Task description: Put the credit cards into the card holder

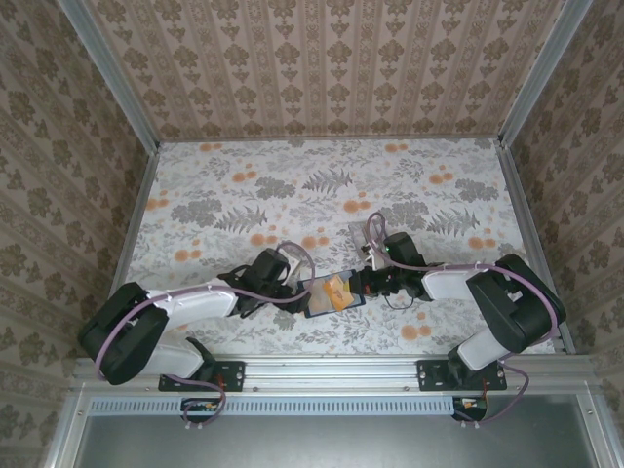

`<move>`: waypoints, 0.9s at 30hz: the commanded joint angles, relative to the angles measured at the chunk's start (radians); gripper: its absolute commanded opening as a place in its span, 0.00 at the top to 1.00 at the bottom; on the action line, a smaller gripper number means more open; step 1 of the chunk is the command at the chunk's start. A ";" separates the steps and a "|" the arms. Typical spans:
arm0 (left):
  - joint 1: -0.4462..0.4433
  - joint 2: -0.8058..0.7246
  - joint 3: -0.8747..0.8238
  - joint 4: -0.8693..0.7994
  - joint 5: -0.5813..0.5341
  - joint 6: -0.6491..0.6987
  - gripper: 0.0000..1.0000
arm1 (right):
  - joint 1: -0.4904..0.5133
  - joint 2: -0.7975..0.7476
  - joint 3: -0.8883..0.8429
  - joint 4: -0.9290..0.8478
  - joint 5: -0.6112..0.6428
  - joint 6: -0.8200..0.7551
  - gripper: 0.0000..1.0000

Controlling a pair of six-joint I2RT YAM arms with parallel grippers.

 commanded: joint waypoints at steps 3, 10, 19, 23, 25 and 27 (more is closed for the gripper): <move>0.056 0.019 -0.026 -0.006 -0.045 -0.086 0.01 | -0.012 -0.033 -0.021 -0.025 0.037 0.022 1.00; 0.067 0.028 -0.038 0.002 -0.063 -0.123 0.01 | -0.012 -0.009 -0.052 0.043 0.008 0.071 1.00; 0.070 0.030 -0.059 0.014 -0.081 -0.159 0.01 | -0.012 -0.011 -0.069 0.056 0.018 0.078 1.00; 0.066 0.034 -0.062 0.024 -0.077 -0.158 0.01 | -0.012 -0.018 -0.086 0.094 0.022 0.108 1.00; 0.067 0.030 -0.070 0.028 -0.094 -0.169 0.01 | -0.011 -0.048 -0.105 0.103 0.046 0.109 1.00; 0.067 0.020 -0.072 0.030 -0.087 -0.179 0.01 | -0.012 -0.073 -0.106 0.074 0.060 0.101 1.00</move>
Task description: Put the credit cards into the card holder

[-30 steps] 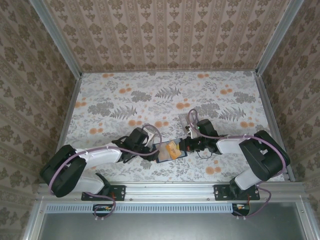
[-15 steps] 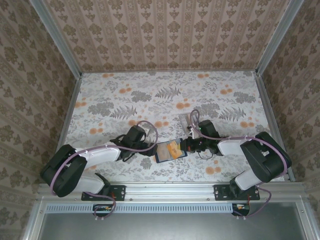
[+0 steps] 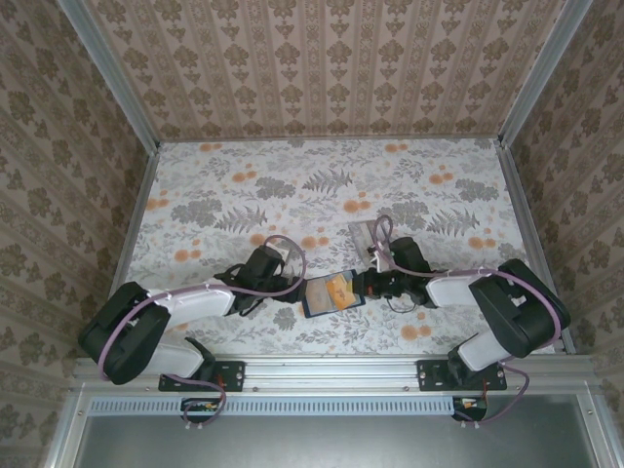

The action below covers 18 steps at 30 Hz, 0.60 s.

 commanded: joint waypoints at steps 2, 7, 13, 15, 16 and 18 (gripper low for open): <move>0.013 0.005 -0.044 -0.055 -0.033 -0.035 0.02 | -0.004 -0.036 -0.015 -0.050 0.021 0.008 1.00; 0.012 0.006 -0.034 -0.057 -0.017 -0.008 0.02 | -0.003 0.008 0.002 -0.026 -0.020 0.017 1.00; 0.060 -0.015 -0.081 0.010 0.043 -0.108 0.01 | 0.013 0.039 0.028 0.000 -0.038 0.031 1.00; 0.077 -0.037 -0.108 0.049 0.080 -0.154 0.01 | 0.016 0.043 0.034 0.007 -0.036 0.039 1.00; 0.078 -0.051 -0.115 0.054 0.083 -0.161 0.01 | 0.018 0.048 0.041 0.007 -0.039 0.038 1.00; 0.084 -0.073 -0.113 0.021 0.078 -0.168 0.01 | 0.022 0.058 0.056 0.001 -0.046 0.033 1.00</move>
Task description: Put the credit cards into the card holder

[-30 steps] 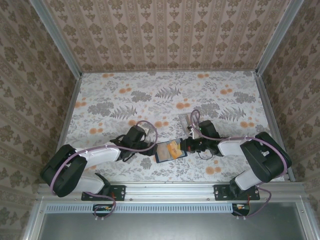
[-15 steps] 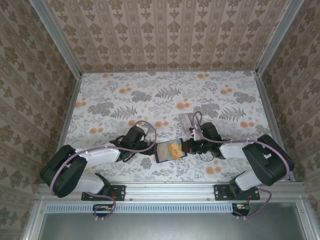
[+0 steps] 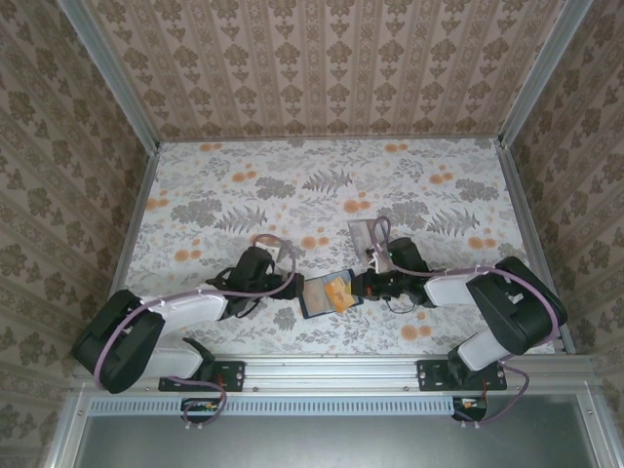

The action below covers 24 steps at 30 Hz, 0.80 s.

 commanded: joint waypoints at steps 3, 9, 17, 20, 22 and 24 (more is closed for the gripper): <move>0.048 -0.057 -0.028 -0.132 0.069 -0.082 0.03 | 0.015 0.036 0.044 0.014 -0.019 0.020 1.00; 0.058 -0.186 0.044 -0.254 0.298 -0.216 0.04 | 0.032 0.080 0.055 0.039 -0.031 0.014 1.00; 0.059 -0.190 0.036 -0.387 0.442 -0.356 0.09 | 0.054 0.109 0.071 0.084 -0.022 0.032 1.00; 0.055 -0.074 0.037 -0.286 0.500 -0.387 0.11 | 0.060 0.107 0.078 0.082 -0.024 0.028 1.00; 0.048 0.010 0.060 -0.232 0.525 -0.408 0.12 | 0.063 0.096 0.082 0.070 -0.021 0.032 1.00; 0.033 0.062 0.073 -0.173 0.531 -0.415 0.14 | 0.072 0.089 0.088 0.061 -0.015 0.027 1.00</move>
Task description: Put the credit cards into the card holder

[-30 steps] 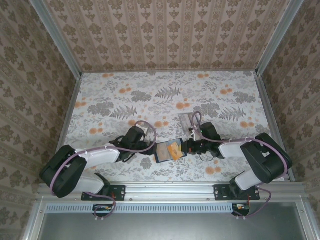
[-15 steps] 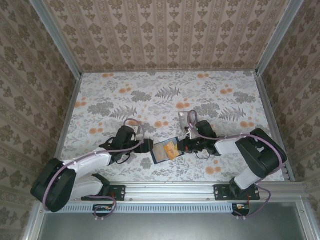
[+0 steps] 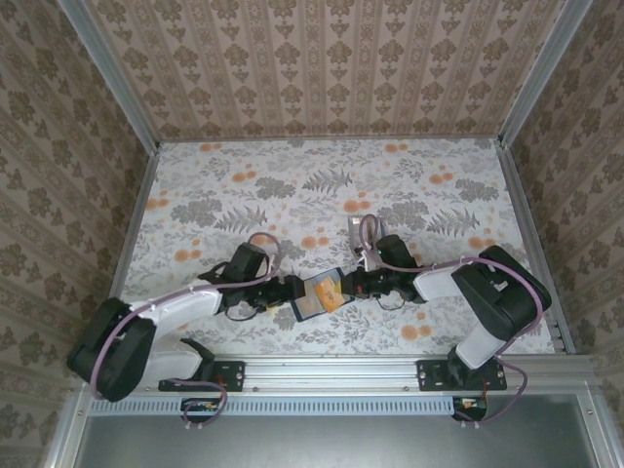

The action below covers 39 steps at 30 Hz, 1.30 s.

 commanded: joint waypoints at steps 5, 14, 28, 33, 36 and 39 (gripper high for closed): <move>-0.018 0.150 0.019 0.140 0.070 -0.080 0.26 | 0.039 0.002 0.062 -0.027 0.010 -0.011 1.00; 0.069 0.141 0.016 0.062 0.049 -0.029 0.49 | 0.060 0.003 0.076 -0.041 0.055 0.004 1.00; 0.107 0.115 0.047 -0.099 -0.043 0.171 0.65 | 0.054 0.014 0.081 -0.027 0.162 0.038 1.00; 0.093 0.136 0.051 -0.090 -0.068 0.173 0.70 | 0.055 0.033 0.081 -0.033 0.195 0.149 1.00; 0.083 0.150 0.050 -0.071 -0.074 0.168 0.70 | 0.054 0.035 0.055 -0.017 0.223 0.223 1.00; 0.070 0.160 0.056 -0.059 -0.066 0.158 0.71 | 0.057 0.027 0.045 -0.017 0.242 0.237 1.00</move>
